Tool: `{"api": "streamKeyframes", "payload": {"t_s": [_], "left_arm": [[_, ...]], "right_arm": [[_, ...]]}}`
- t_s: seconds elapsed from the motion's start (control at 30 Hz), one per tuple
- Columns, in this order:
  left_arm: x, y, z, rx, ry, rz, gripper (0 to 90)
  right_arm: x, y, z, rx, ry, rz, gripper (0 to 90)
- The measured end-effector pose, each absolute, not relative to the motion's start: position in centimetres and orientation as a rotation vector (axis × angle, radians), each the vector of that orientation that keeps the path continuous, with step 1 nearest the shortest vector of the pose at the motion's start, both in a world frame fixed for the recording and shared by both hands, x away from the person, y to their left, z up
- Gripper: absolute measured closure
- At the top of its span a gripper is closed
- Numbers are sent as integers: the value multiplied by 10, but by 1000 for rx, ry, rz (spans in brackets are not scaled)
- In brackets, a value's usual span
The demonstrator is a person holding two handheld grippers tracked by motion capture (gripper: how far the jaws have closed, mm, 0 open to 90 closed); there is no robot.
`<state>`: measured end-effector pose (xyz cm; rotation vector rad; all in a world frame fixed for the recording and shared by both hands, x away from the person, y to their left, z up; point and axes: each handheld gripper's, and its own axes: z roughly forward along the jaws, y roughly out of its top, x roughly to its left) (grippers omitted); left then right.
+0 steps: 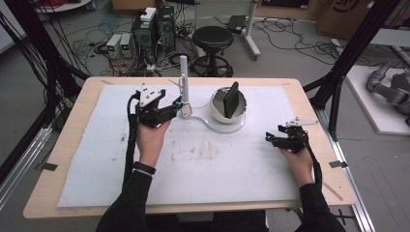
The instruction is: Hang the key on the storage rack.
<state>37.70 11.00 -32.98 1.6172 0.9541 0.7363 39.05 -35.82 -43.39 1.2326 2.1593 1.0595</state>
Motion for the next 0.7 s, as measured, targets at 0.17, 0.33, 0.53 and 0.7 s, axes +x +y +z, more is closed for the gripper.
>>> {"api": "streamKeyframes", "payload": {"t_s": [0.17, 0.33, 0.53, 0.7], "left_arm": [[374, 115, -330, 1639, 950, 690, 290], [369, 120, -328, 1648, 949, 668, 250], [361, 125, -325, 1660, 938, 655, 228], [358, 129, -323, 1673, 937, 663, 212]], "right_arm": [[390, -357, -434, 1230, 2159, 1053, 326], [390, -358, -434, 1231, 2156, 1054, 325], [390, -358, -434, 1229, 2158, 1052, 326], [390, -358, -434, 1230, 2155, 1055, 326]]}}
